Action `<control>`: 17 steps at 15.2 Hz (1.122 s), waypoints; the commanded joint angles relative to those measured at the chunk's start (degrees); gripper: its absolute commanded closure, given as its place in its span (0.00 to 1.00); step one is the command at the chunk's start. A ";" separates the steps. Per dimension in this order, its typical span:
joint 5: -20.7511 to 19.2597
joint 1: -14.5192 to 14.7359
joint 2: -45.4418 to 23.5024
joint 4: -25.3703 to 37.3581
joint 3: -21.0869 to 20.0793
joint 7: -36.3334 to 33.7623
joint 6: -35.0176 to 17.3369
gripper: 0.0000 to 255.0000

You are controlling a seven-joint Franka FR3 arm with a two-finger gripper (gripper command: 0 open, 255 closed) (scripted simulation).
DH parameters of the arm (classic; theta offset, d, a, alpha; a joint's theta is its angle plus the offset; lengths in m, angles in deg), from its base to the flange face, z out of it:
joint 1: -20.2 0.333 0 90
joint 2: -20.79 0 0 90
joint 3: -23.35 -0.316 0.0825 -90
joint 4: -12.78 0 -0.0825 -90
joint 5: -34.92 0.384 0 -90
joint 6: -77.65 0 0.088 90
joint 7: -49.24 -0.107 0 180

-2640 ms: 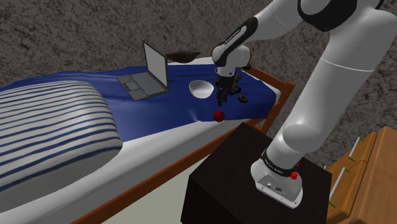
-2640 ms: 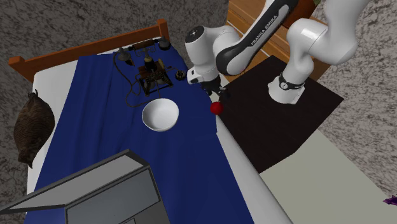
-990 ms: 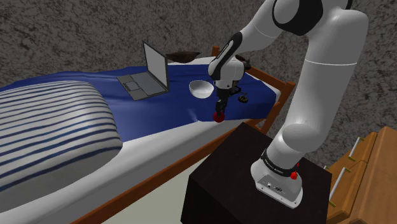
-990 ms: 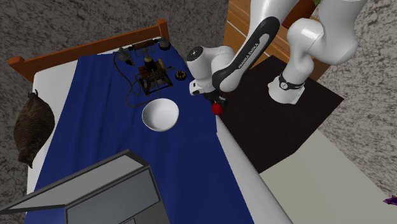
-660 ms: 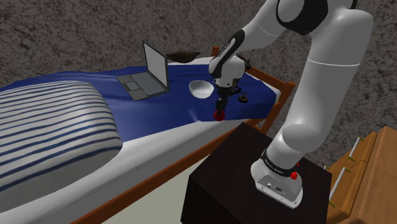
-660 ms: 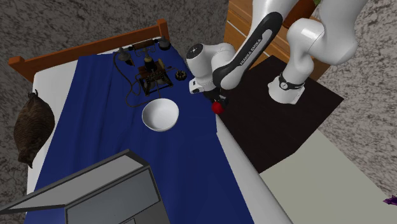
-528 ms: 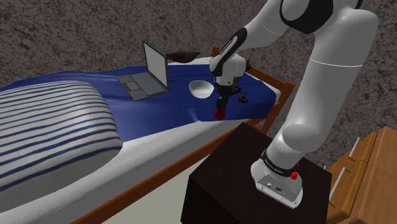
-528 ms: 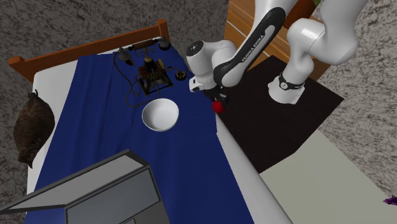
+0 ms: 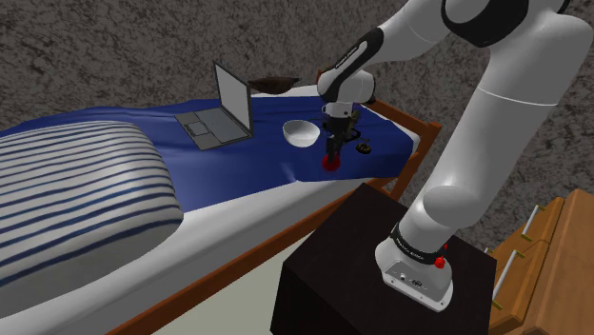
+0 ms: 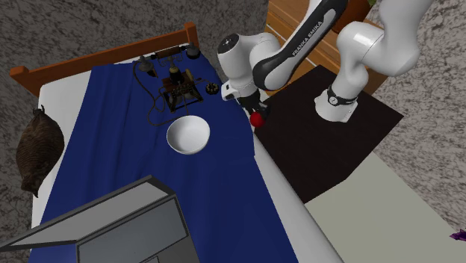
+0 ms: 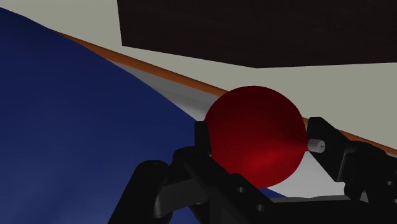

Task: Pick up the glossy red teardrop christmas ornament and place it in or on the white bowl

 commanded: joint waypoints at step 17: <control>-2.43 -0.15 2.70 10.92 0.74 -2.13 13.24 1.00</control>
